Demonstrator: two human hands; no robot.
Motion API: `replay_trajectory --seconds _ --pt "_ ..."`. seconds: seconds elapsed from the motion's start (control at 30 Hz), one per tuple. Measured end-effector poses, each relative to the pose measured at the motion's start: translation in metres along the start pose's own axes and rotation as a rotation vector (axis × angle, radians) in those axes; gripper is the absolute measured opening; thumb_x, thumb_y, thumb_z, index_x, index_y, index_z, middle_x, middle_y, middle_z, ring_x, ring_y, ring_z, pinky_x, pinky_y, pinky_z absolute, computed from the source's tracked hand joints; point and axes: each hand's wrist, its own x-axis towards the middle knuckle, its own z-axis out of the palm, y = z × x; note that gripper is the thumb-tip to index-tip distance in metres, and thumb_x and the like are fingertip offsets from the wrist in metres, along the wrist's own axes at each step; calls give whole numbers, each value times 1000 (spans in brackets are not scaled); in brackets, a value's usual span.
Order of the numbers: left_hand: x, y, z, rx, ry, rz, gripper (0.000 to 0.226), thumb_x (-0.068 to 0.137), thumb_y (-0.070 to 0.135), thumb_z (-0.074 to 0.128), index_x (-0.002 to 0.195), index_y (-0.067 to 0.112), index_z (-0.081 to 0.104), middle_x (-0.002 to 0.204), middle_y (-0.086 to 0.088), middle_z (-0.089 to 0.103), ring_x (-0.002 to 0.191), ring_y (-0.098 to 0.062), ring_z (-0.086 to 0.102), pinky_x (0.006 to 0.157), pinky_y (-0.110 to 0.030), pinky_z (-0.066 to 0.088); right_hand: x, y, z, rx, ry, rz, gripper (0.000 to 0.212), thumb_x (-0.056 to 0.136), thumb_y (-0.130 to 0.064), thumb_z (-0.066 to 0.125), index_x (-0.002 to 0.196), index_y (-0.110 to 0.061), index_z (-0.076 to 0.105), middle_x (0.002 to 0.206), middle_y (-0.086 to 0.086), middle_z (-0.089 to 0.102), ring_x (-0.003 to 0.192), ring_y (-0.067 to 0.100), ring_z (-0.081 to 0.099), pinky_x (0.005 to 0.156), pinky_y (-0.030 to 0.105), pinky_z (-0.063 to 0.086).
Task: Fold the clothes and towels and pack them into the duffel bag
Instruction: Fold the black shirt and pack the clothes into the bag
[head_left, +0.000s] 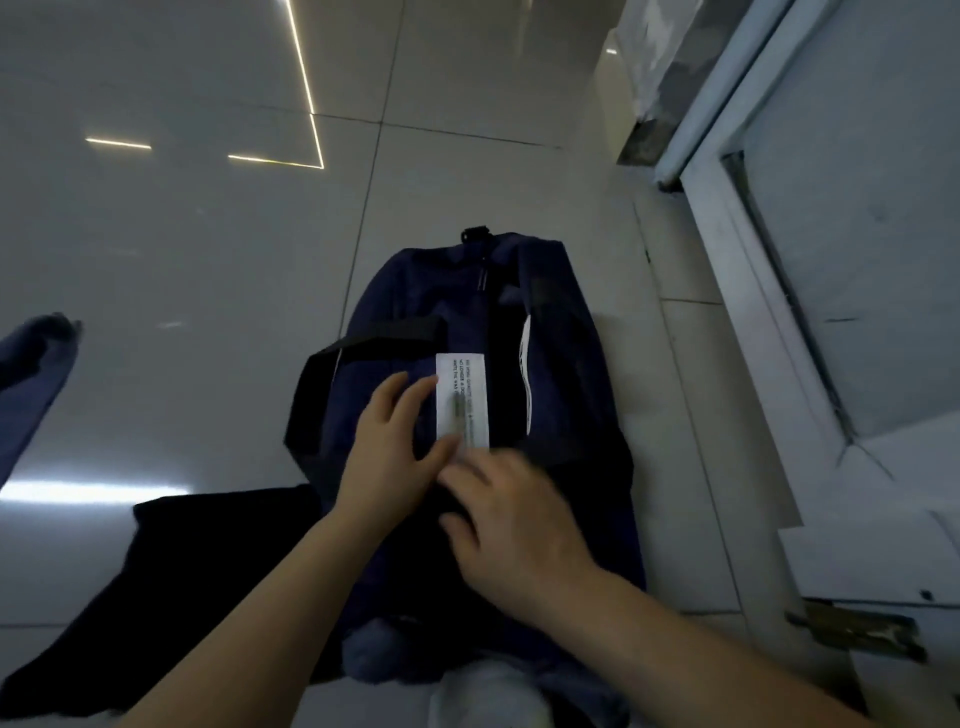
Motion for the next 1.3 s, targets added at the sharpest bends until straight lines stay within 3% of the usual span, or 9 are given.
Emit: replay_trajectory --seconds 0.07,0.17,0.3,0.5,0.6,0.83,1.0,1.1,1.3 --pt "4 4 14 142 -126 -30 88 73 73 52 149 42 18 160 -1 1 147 -25 4 114 -55 16 8 19 -18 -266 89 116 46 69 -38 73 113 -26 64 137 12 51 126 34 47 99 57 40" --pt "7 6 32 408 -256 -131 106 67 81 53 147 48 -8 159 -2 -18 145 -28 -18 111 -65 5 12 55 -29 -257 -140 407 61 81 -39 65 136 -32 41 160 14 2 144 40 13 110 57 21" --pt "12 5 39 442 -282 -219 108 74 69 60 148 41 -12 159 -6 -18 145 -28 -20 108 -69 5 -6 106 -32 38 -97 661 64 88 -24 57 145 -25 29 148 13 23 112 32 50 76 29 39" --pt "14 -3 12 10 -129 -132 81 79 29 65 149 34 24 150 1 35 140 -24 28 110 -47 29 -35 140 -14 -214 -214 744 67 93 -46 49 151 -34 18 159 8 0 135 34 27 101 40 36" --pt "8 1 -10 -132 -68 -149 76 75 28 68 144 31 37 137 5 51 125 -18 48 102 -39 41 -33 138 0 -344 -126 614 65 93 -51 46 150 -28 26 156 10 17 135 31 28 101 41 33" --pt "-19 17 -33 -1 308 -48 52 77 -6 56 118 26 46 111 3 60 73 -18 58 67 -32 38 -11 129 -30 502 230 697 66 81 -2 64 141 -15 39 134 10 48 103 14 46 78 18 33" --pt "-36 34 -59 301 341 220 32 75 -8 46 91 5 70 125 -11 61 89 -33 67 64 -33 47 -34 110 -79 585 456 559 64 79 4 63 134 -25 50 125 -8 50 106 -1 44 74 4 35" --pt "-52 37 -69 342 394 131 42 73 -16 53 109 1 68 126 -10 61 84 -32 65 65 -35 48 -57 101 -83 690 417 548 66 81 5 62 131 -35 47 117 -19 47 96 -15 44 69 -3 36" --pt "-106 28 -44 225 446 -156 53 72 -13 54 123 2 61 134 -9 55 104 -28 60 76 -39 47 -90 94 -54 919 135 774 64 85 9 56 124 -41 44 130 0 52 92 -1 53 62 15 45"
